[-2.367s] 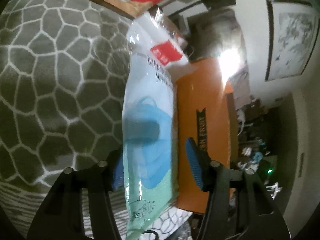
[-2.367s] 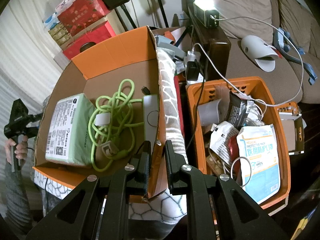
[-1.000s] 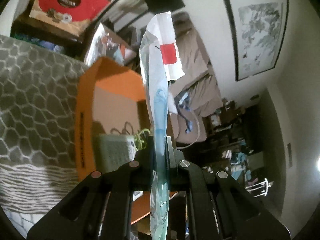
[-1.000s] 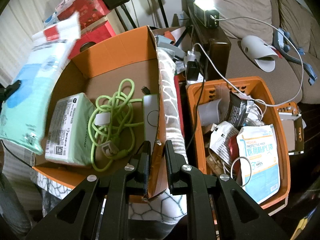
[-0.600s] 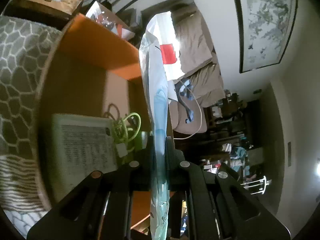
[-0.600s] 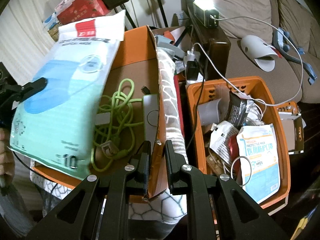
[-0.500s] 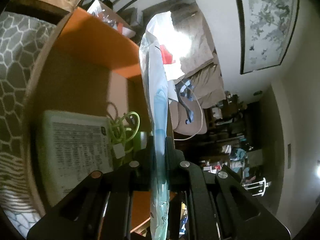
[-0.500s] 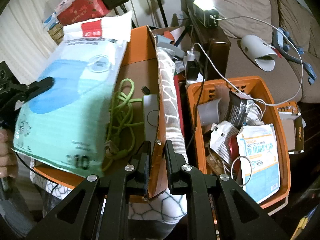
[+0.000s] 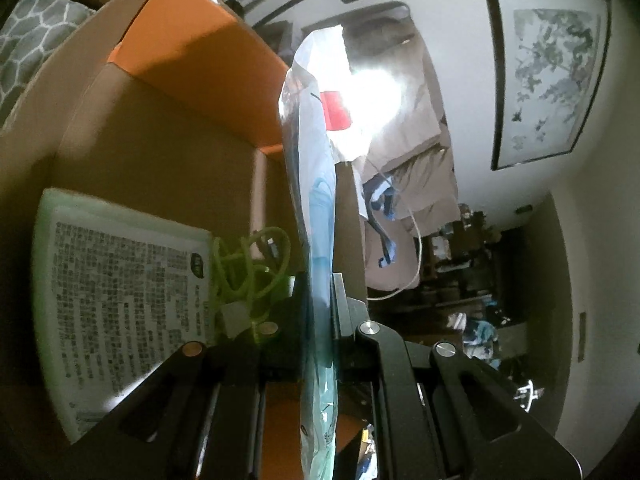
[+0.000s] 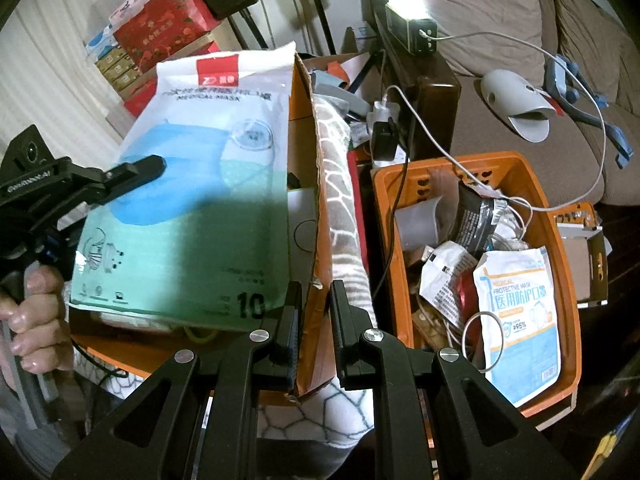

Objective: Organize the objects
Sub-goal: 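Lift the mask bag and carry it over the box with the left gripper, then lower the mask bag into the box beside the package and open the left gripper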

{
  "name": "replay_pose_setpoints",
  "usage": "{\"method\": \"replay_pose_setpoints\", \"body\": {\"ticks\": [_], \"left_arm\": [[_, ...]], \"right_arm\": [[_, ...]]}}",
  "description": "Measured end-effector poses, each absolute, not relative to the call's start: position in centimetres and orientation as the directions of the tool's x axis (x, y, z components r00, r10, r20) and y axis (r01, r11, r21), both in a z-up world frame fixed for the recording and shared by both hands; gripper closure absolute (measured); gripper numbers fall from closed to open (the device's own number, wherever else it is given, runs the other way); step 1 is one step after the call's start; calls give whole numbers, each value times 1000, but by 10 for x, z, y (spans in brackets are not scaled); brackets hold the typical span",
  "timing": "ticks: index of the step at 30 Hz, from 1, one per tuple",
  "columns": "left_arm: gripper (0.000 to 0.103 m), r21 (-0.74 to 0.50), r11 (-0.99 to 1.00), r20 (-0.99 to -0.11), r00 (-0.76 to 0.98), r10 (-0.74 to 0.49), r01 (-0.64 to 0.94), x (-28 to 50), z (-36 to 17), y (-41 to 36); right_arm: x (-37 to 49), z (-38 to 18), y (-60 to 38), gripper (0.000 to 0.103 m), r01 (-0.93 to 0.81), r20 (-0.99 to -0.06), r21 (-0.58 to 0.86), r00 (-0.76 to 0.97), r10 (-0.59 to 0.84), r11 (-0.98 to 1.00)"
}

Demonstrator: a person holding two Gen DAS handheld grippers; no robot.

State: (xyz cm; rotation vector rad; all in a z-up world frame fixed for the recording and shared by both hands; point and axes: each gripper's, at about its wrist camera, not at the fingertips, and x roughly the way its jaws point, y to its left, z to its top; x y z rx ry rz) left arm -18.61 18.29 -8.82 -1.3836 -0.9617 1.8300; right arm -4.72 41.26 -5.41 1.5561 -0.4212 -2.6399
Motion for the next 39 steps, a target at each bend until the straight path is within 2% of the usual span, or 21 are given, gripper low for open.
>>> {"method": "replay_pose_setpoints", "body": {"ticks": [12,13,15,16,18,20,28,32,39], "left_arm": [[92,-794,-605,-575,-244,781,-65,-171,-98,191],[89,-780,-622,-590,-245,770,-76,-169,-96,192],[74,-759,-643,-604,-256,755,-102,-164,-88,192],[70,-754,-647,-605,-264,751,-113,-162,-83,192],[50,-719,-681,-628,-289,722,-138,-158,-70,191],[44,-688,-709,-649,-306,696,-155,-154,-63,188],[38,-539,-812,-744,-323,584,-226,-137,-46,175],[28,-442,-856,-777,-362,514,-267,-130,-32,180],[16,-296,-906,-786,-462,412,-304,-123,-12,180]], "right_arm": [[-47,-54,411,90,-95,-851,256,-493,-178,-962],[-47,-55,412,90,-96,-851,256,-494,-177,-962],[-47,-55,412,90,-96,-851,256,-494,-178,-962],[-46,-55,413,90,-96,-851,257,-494,-178,-962],[-47,-55,412,90,-96,-851,256,-494,-177,-962],[-47,-55,412,90,-96,-851,256,-494,-178,-962],[-46,-56,413,90,-97,-850,257,-495,-178,-962],[-46,-56,413,90,-96,-851,256,-495,-177,-962],[-46,-56,412,90,-97,-850,256,-495,-177,-962]]}}
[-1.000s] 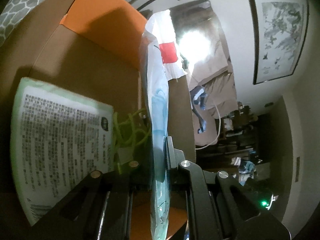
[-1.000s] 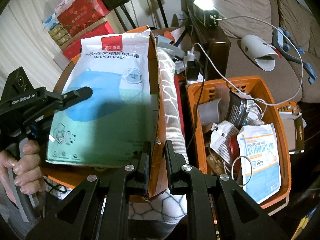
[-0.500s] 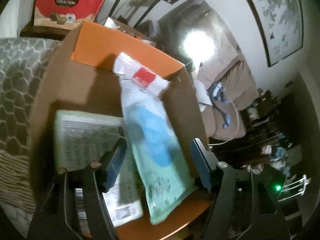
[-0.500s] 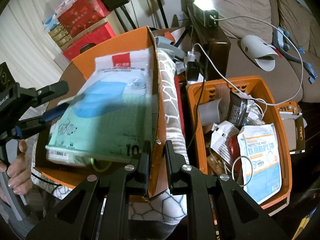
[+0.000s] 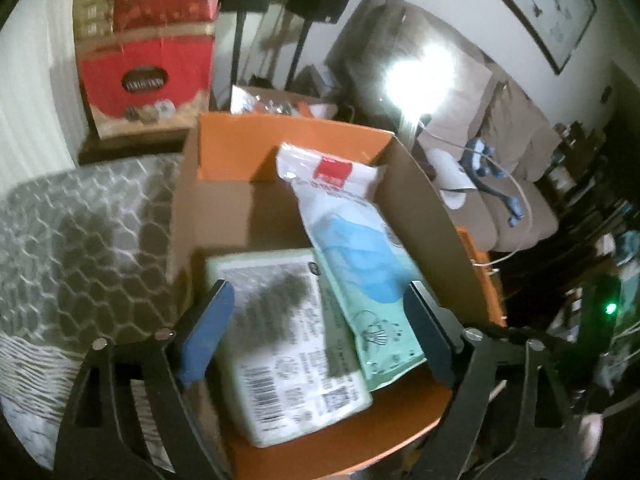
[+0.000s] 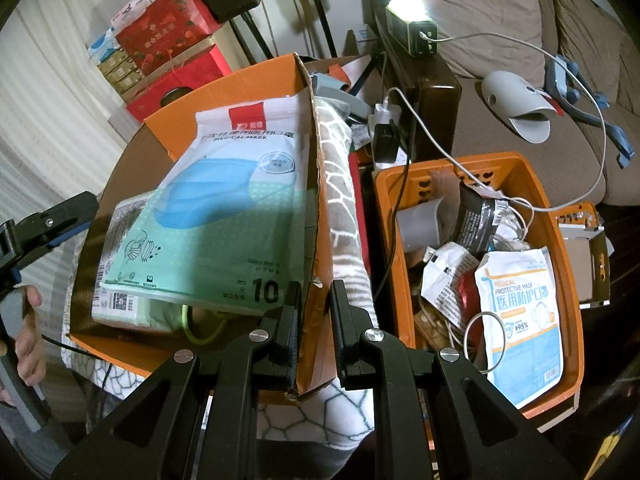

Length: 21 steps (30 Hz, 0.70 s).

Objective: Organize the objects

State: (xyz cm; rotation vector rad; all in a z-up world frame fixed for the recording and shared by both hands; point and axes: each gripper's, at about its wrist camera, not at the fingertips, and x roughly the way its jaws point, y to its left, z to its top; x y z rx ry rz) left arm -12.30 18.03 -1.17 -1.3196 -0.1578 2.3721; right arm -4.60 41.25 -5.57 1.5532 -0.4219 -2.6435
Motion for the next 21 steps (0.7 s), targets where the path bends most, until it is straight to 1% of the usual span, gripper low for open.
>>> {"method": "replay_pose_setpoints", "body": {"ticks": [5,9,15,19,21], "left_arm": [[15,-233,-922,-783,-503,366,-309,-120,-4,174],[12,-177,-935,-774,-543,326,-309,-115,2,169],[11,-157,-940,-768,-560,310,-304,-109,3,159],[10,-132,-946,-764,-577,287,-295,-105,3,152],[3,-123,-948,-760,-587,280,-293,-101,3,149]], "right_arm": [[-47,-55,412,90,-99,-851,255,-495,-175,-962],[-47,-55,412,90,-100,-850,256,-496,-175,-962],[-47,-49,411,89,-104,-849,242,-503,-159,-965],[-45,-47,409,85,-112,-845,244,-512,-154,-963],[-44,-46,407,84,-117,-839,245,-524,-149,-962]]}}
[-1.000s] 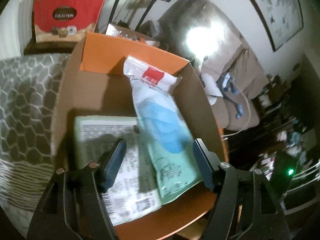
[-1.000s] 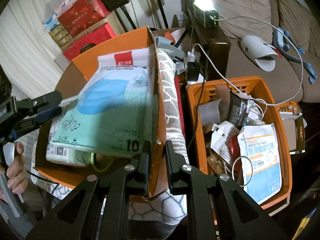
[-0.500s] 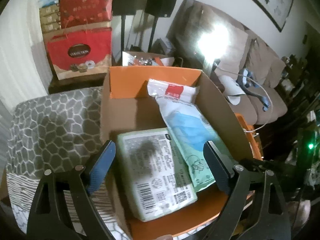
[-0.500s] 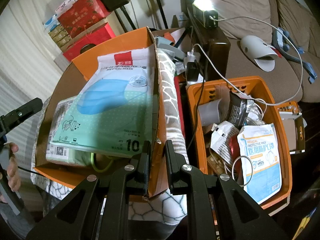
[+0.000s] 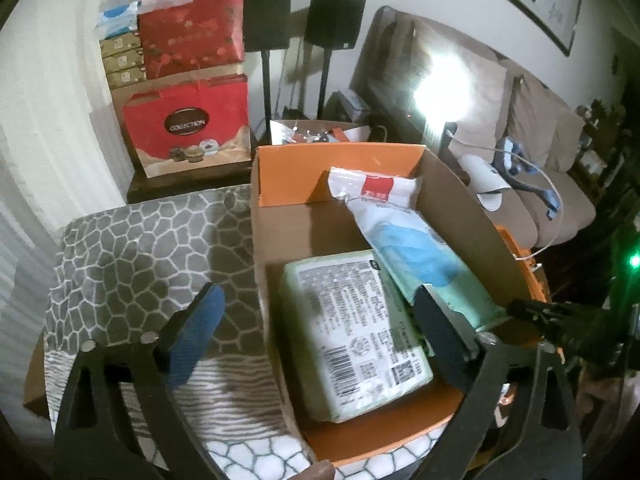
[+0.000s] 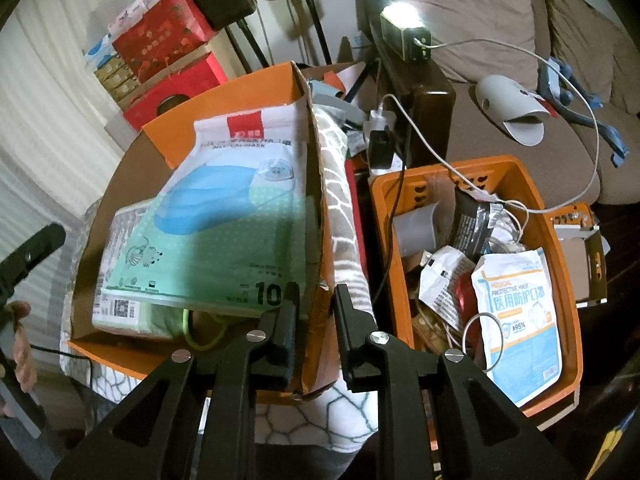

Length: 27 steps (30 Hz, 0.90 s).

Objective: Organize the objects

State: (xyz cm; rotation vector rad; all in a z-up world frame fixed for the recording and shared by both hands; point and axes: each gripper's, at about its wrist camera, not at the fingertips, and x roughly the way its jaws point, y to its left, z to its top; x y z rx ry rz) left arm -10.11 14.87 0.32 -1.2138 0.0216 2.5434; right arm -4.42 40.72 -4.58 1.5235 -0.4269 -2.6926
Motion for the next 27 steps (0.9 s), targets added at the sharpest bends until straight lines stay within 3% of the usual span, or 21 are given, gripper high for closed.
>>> {"method": "replay_pose_setpoints", "body": {"ticks": [3,5,21,25,27], "left_arm": [[2,-110,-950,-749,-604,272,-291,-95,6,144],[0,-97,-953,-740,-620,262,-287,-90,9,140],[0,-49,-980,-729,-664,166,-191,-65,16,90],[0,-51,-984,-723,-674,153,-170,-57,18,77],[0,-53,-986,-721,-677,148,-159,-52,20,69]], "right_arm": [[-43,-40,406,62,-128,-828,231,-547,-126,-964],[-42,-36,403,40,-131,-822,220,-559,-112,-967],[-21,6,341,14,-42,-746,108,-664,-53,-993],[-16,11,320,1,-13,-722,101,-689,-65,-995],[-13,12,311,1,-4,-713,90,-699,-61,-996]]}}
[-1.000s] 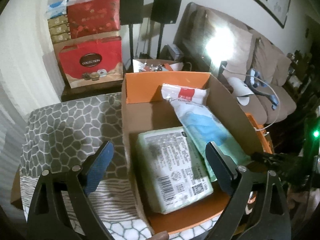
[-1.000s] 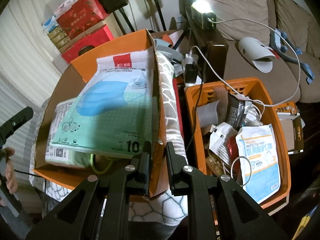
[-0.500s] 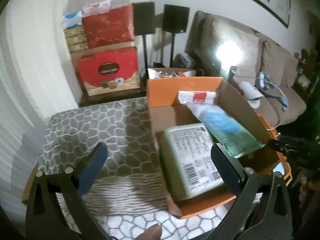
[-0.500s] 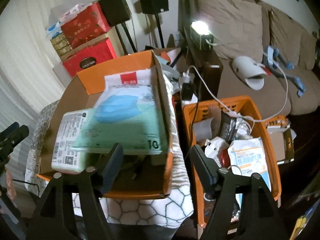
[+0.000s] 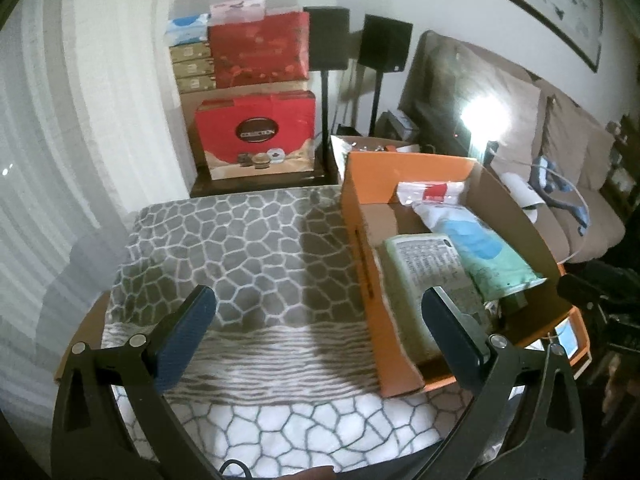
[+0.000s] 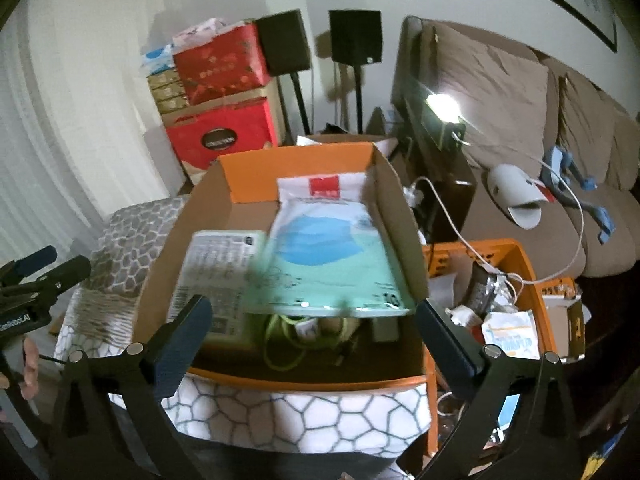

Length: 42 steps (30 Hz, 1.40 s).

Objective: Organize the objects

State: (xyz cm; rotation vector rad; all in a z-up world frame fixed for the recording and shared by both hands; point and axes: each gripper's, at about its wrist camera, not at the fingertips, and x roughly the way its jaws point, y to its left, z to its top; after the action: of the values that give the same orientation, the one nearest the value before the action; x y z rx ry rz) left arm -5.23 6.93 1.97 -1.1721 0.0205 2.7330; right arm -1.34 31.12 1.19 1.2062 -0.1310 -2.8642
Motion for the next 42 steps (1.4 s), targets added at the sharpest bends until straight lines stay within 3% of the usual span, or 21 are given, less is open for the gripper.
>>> {"method": "replay_pose_setpoints", "body": {"ticks": [10,42], "left_arm": [[0,-41,-991,-715,-689,119,-128,-25,19,41],[0,13,-1000,-687,-727,-4,-7,38,7,-1]], "right_arm": [[11,15,275,1,6,-651,81,-756,-58,-997],[58,1,214,1,16,-604,18,-797,-24,-1000]]}}
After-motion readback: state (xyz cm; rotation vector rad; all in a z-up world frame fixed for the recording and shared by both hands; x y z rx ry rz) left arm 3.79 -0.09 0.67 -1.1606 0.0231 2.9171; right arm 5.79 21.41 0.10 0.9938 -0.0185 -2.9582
